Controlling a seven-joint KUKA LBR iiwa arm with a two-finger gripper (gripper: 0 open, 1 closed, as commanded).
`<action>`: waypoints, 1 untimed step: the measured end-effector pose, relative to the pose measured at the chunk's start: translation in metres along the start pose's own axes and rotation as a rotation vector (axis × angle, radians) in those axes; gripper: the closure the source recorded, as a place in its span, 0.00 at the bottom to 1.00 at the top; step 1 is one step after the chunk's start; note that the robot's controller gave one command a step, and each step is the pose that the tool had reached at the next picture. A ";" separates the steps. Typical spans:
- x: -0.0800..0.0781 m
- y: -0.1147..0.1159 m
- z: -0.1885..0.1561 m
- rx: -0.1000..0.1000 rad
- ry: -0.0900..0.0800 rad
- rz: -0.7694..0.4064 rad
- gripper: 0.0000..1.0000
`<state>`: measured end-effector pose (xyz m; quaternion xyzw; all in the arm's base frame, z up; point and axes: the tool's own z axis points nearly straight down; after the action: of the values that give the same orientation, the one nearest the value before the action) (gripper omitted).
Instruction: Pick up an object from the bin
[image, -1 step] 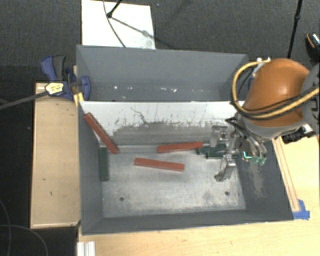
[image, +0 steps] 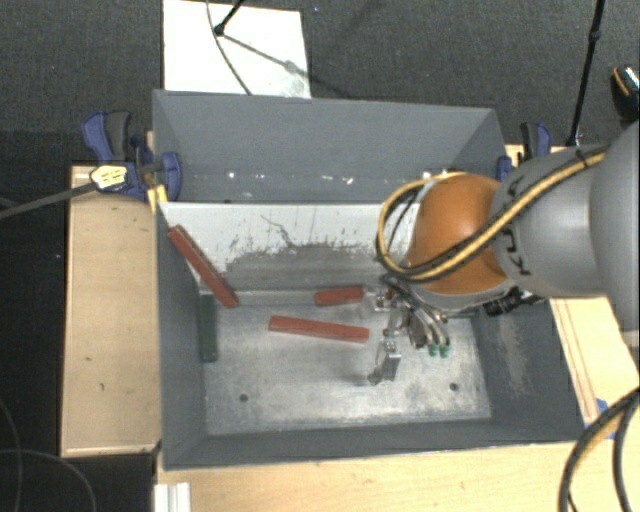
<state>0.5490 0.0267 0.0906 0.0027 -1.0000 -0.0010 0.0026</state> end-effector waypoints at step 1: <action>-0.019 0.036 0.020 0.000 -0.011 0.065 0.00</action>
Offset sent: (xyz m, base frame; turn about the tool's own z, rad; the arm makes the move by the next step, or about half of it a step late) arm 0.0178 0.0353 -0.0206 0.0653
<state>0.5678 0.0629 0.0705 -0.0298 -0.9996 -0.0011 -0.0027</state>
